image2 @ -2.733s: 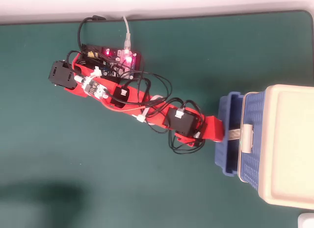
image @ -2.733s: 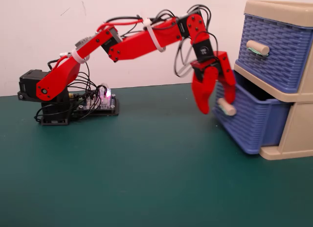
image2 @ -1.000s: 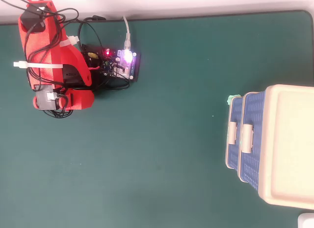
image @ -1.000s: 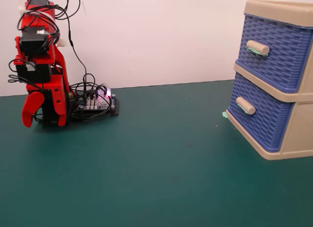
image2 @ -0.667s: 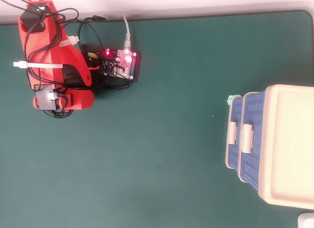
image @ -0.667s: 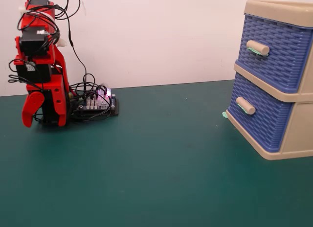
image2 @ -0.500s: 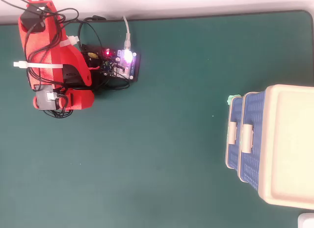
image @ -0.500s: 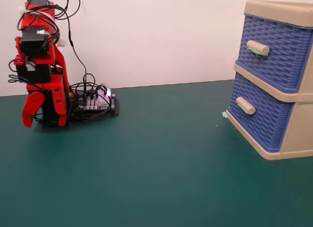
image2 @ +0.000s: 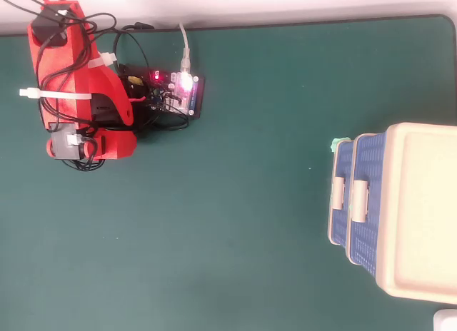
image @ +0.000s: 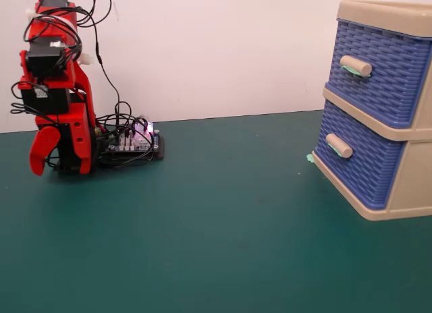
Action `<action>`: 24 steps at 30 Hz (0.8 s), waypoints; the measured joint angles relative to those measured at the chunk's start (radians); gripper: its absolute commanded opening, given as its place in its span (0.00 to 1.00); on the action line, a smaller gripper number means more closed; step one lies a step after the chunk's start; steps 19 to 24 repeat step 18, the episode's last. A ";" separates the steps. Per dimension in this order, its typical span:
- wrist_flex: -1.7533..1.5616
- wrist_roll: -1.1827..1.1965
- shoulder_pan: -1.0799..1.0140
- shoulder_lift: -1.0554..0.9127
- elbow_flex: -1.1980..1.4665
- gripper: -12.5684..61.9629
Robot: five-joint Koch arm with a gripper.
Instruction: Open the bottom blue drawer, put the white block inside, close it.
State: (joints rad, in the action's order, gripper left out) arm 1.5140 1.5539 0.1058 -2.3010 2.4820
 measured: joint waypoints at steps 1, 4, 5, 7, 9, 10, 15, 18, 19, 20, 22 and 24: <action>0.000 0.000 -0.021 0.000 0.000 0.63; 0.000 -0.005 -0.046 0.000 0.000 0.63; 0.000 -0.008 -0.048 0.000 -0.002 0.63; 0.002 -0.014 -0.051 0.000 -0.003 0.63; 0.002 -0.014 -0.054 0.000 -0.003 0.63; 0.002 -0.014 -0.052 0.000 -0.003 0.63; 0.000 -0.014 -0.052 0.000 -0.003 0.63; 0.000 -0.014 -0.052 0.000 -0.003 0.63; 0.000 -0.014 -0.052 0.000 -0.003 0.63; 0.000 -0.014 -0.052 0.000 -0.003 0.63; 0.000 -0.014 -0.052 0.000 -0.003 0.63; 0.000 -0.014 -0.052 0.000 -0.003 0.63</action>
